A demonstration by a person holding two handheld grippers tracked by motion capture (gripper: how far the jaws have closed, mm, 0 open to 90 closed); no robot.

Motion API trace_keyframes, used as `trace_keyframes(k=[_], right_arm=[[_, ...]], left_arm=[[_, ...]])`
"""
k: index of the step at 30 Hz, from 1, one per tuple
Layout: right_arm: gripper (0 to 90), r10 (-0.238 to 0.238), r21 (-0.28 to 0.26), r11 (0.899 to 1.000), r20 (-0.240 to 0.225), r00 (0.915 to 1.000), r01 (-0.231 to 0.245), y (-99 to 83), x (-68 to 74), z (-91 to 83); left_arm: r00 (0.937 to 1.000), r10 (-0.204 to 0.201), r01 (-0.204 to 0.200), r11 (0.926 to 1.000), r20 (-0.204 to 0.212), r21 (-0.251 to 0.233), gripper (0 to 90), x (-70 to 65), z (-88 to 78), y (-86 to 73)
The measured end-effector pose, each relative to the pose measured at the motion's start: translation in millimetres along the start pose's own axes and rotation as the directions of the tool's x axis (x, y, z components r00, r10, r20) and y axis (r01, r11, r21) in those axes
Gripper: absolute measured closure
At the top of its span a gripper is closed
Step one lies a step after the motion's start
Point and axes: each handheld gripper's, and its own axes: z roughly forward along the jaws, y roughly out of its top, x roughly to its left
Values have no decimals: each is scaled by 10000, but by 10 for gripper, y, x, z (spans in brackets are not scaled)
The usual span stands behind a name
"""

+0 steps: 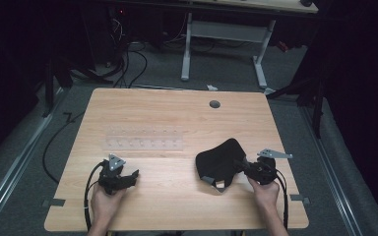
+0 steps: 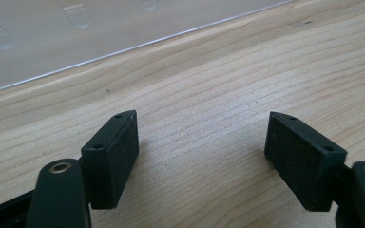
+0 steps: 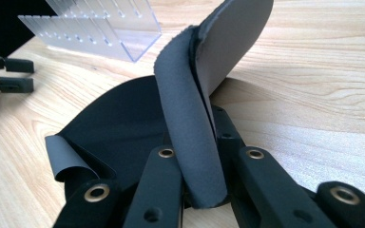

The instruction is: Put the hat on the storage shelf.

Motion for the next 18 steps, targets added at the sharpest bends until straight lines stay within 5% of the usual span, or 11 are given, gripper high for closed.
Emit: trace_keyframes(k=[18], right_arm=[[851,34,-443,9990,-268,9996,-46,19,184,-173]], left_arm=[[10000,23,-23,10000,-43,-14,262,-8,6,-5]])
